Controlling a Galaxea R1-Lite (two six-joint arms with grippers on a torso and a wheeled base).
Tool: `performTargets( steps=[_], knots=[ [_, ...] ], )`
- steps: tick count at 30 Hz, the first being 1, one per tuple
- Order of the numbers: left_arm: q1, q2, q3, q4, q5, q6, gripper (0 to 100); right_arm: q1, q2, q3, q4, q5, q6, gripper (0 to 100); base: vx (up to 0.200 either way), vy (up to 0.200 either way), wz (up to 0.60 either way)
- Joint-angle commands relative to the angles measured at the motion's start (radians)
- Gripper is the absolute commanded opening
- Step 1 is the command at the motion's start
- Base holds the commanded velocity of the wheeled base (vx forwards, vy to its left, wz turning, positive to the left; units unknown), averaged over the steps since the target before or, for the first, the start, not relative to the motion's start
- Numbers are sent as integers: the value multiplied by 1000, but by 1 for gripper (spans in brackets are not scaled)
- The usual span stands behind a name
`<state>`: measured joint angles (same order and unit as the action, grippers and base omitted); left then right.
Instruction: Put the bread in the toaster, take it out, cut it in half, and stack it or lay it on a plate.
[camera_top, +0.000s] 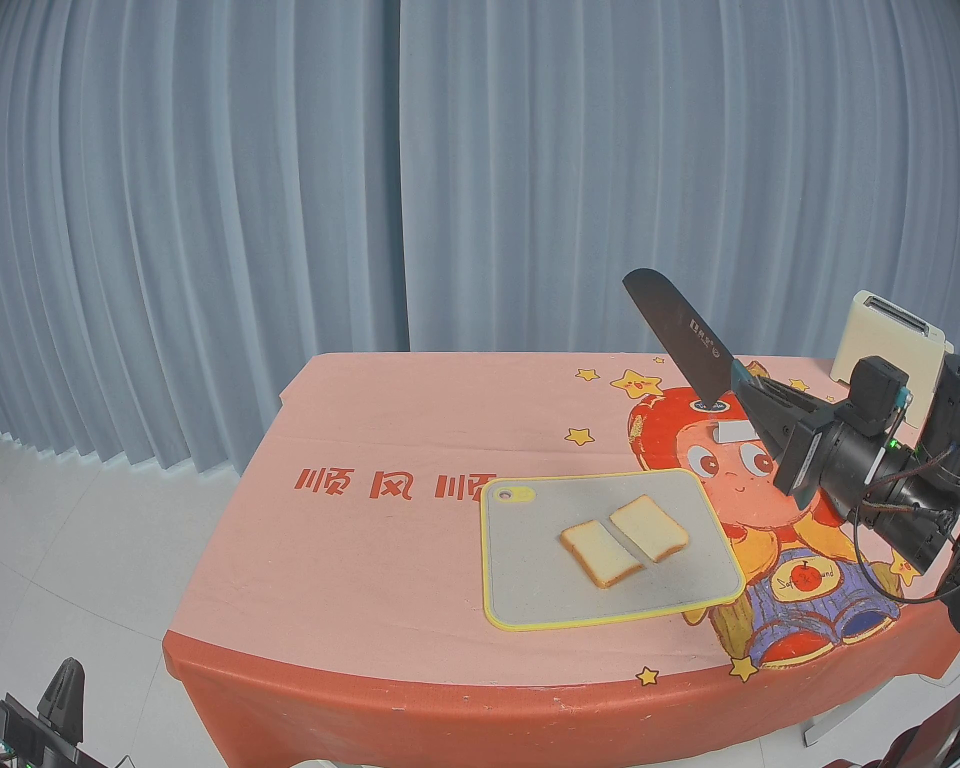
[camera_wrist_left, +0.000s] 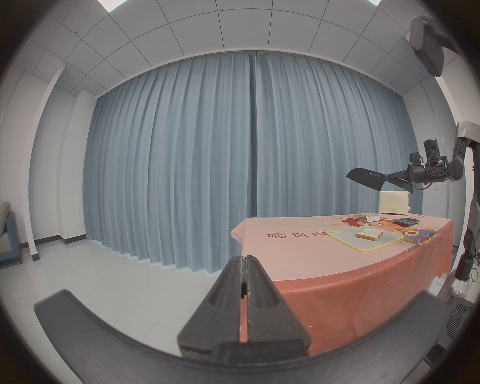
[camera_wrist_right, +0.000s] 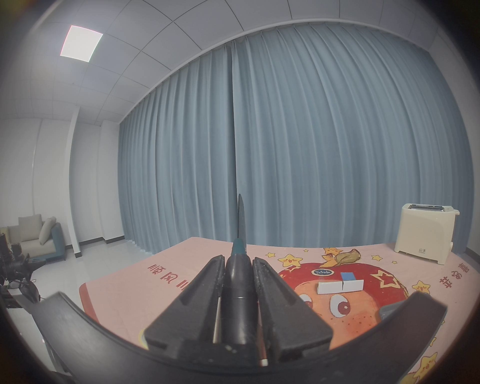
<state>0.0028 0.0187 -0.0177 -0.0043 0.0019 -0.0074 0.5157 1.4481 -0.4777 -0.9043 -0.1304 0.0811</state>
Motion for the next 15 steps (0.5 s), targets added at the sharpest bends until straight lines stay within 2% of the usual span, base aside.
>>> performTargets(
  steps=[1,5,15],
  knots=[
    [0,3,18,0,1,0,0,-34,0,-7,1,0,0,0,0,0,0],
    [0,3,18,0,0,0,0,-57,2,-7,1,0,-6,0,0,0,0],
    [0,3,18,0,0,0,0,-54,2,-1,2,-1,-6,0,0,0,0]
  ],
)
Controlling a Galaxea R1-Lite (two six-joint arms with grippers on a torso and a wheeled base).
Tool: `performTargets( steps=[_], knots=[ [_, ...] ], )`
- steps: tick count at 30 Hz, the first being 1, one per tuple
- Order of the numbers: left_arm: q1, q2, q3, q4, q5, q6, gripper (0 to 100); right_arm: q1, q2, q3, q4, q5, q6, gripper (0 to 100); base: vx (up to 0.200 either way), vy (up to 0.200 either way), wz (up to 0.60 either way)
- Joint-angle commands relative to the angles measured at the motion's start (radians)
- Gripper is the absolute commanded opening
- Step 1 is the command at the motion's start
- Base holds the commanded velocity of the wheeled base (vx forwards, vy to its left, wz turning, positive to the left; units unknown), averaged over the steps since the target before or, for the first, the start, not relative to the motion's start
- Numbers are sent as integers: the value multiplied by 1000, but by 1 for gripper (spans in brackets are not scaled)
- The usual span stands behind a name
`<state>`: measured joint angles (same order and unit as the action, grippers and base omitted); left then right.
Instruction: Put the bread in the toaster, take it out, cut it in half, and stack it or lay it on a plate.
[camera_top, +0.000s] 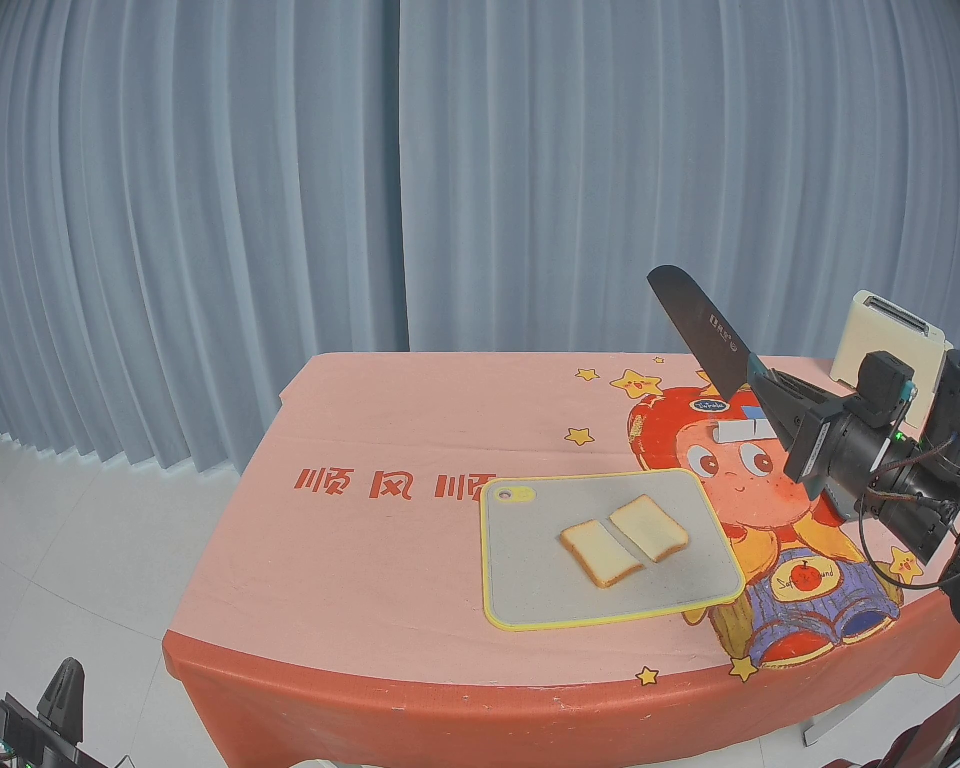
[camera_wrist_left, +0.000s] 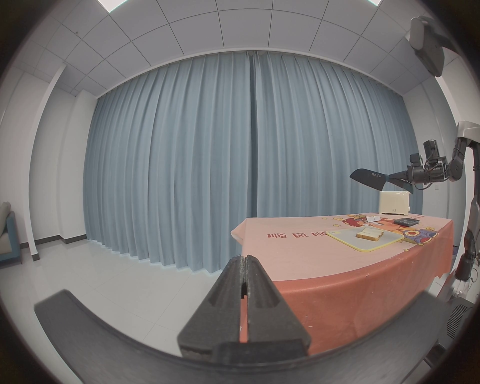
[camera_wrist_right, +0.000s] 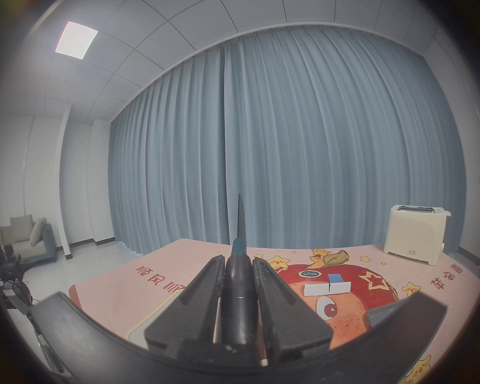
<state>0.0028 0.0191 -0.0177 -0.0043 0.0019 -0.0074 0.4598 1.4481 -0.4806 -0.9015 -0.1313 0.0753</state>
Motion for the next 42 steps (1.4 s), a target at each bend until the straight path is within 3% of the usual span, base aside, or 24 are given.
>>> performTargets(
  steps=[1,42],
  knots=[
    [0,2,18,0,1,0,0,3,3,2,0,-1,0,0,0,0,0],
    [0,2,18,0,0,0,0,16,5,7,0,1,0,0,0,0,0]
  ],
)
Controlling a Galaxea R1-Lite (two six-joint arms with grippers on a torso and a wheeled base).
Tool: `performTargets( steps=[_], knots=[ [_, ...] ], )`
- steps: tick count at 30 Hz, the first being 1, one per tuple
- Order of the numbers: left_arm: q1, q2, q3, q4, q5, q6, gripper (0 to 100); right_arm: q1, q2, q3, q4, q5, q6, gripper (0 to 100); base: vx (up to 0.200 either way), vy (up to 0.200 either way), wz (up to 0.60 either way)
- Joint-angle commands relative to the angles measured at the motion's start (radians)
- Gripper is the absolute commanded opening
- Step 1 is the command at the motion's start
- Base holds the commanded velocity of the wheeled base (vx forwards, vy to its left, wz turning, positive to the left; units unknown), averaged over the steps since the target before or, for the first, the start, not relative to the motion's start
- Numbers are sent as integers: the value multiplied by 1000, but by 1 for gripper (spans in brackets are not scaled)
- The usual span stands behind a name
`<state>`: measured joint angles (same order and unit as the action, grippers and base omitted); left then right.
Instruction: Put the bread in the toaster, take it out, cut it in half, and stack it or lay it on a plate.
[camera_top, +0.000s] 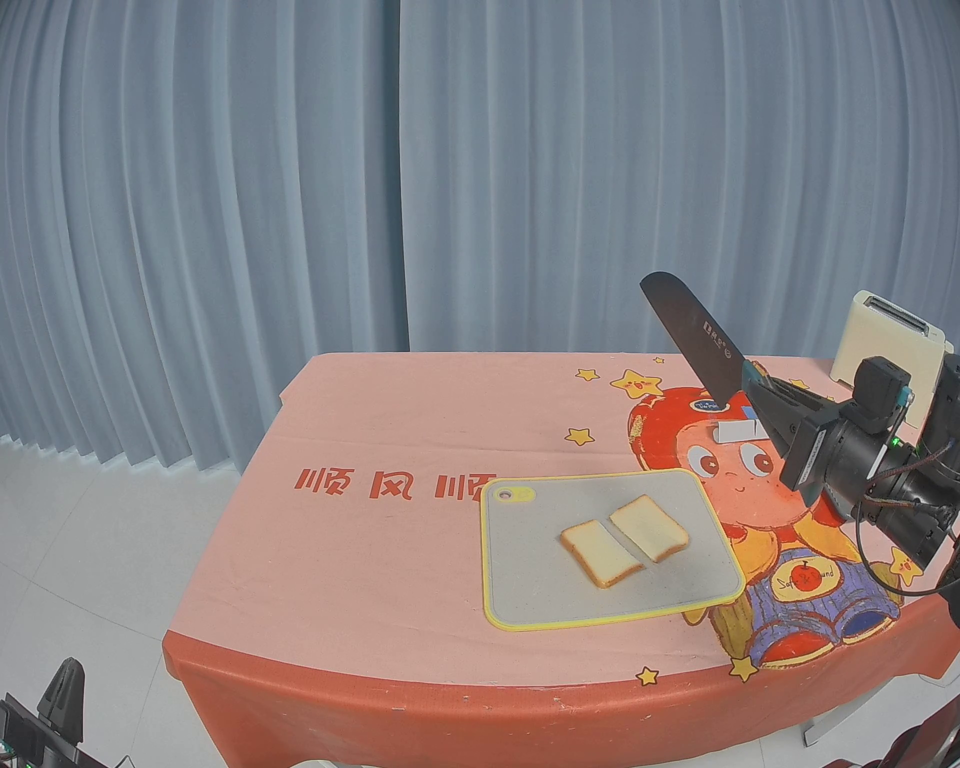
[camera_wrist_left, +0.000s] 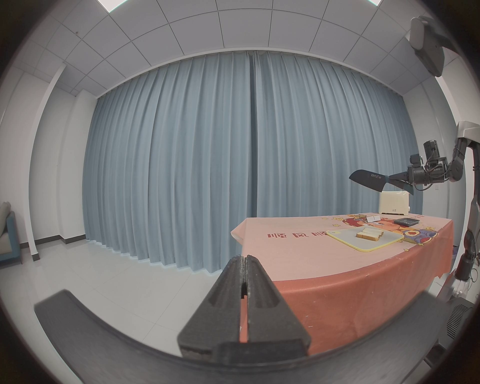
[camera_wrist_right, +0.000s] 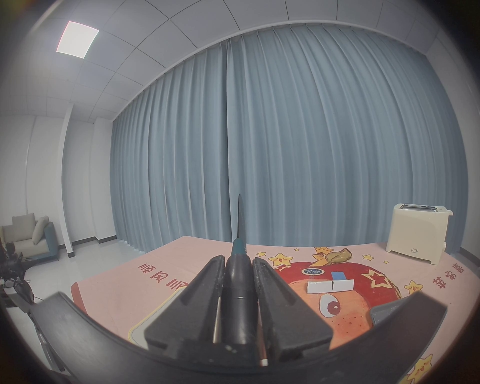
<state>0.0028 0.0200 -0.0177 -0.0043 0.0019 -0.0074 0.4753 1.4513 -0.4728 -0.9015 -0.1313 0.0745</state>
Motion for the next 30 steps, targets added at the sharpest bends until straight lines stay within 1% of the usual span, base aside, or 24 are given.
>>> performTargets(
  steps=[1,30],
  knots=[
    [0,1,18,0,0,0,0,0,0,0,0,-1,1,0,0,0,0],
    [0,1,18,0,1,0,0,0,3,0,0,1,-1,0,0,0,0]
  ],
)
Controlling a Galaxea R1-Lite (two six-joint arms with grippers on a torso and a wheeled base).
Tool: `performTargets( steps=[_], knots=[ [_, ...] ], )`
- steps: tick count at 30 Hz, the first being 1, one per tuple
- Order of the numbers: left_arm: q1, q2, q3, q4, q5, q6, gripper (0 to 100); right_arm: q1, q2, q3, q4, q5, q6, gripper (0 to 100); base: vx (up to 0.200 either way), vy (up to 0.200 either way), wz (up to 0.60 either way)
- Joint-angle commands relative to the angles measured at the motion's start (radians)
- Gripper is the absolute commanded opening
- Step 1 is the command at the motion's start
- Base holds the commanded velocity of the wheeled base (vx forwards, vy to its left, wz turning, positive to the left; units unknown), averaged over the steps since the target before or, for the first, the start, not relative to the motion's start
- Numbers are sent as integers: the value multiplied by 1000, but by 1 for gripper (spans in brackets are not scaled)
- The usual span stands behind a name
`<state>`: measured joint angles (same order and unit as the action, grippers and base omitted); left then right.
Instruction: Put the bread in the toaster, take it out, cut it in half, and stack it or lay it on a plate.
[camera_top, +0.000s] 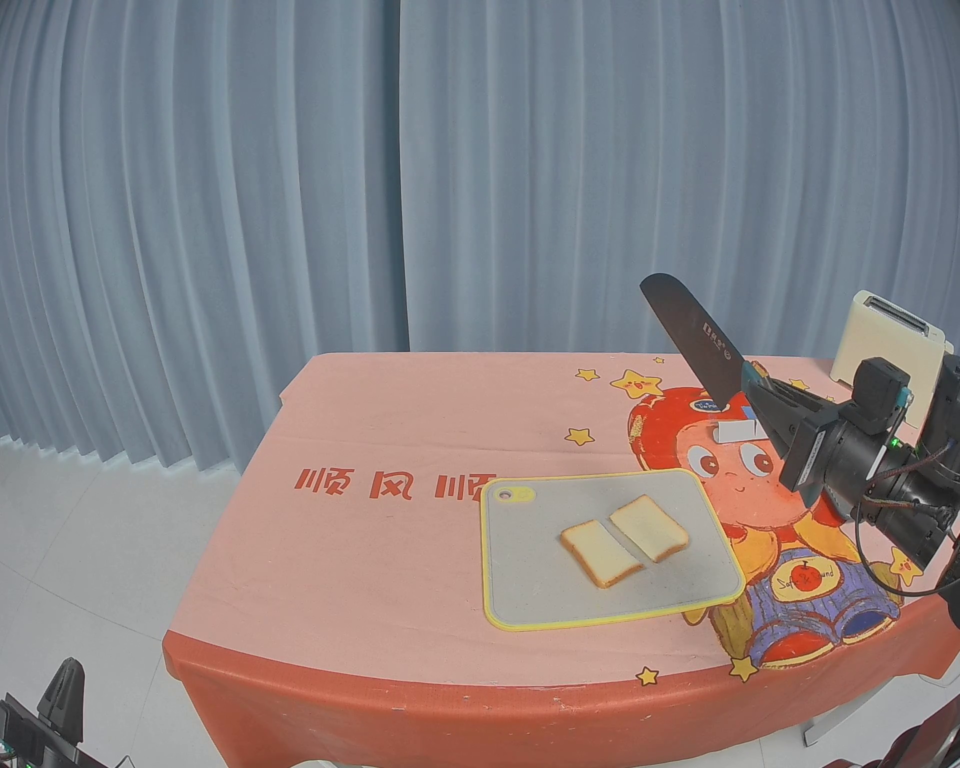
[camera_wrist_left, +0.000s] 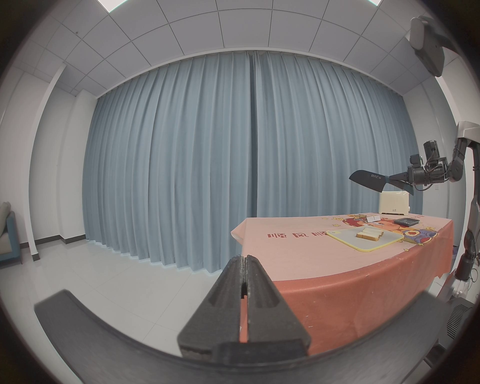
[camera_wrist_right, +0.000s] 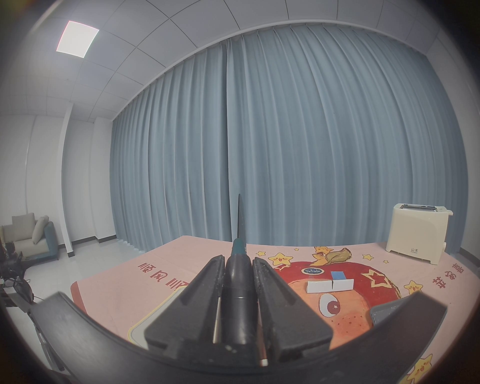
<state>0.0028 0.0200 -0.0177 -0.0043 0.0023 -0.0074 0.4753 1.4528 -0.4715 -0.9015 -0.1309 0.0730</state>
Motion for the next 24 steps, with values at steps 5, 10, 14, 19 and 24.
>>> performTargets(
  steps=[5,10,14,19,24],
  knots=[
    [0,1,18,0,-1,0,0,-4,1,-4,0,-1,1,0,0,0,0],
    [0,1,18,0,1,0,0,-1,1,-1,0,-1,1,0,0,0,0],
    [0,1,18,0,1,0,0,0,5,1,3,-1,-1,0,0,0,0],
    [0,1,18,0,1,0,0,-1,3,1,1,-1,-1,0,0,0,0],
    [0,1,18,0,1,0,0,-3,5,-1,1,-1,-1,0,0,0,0]
  ],
)
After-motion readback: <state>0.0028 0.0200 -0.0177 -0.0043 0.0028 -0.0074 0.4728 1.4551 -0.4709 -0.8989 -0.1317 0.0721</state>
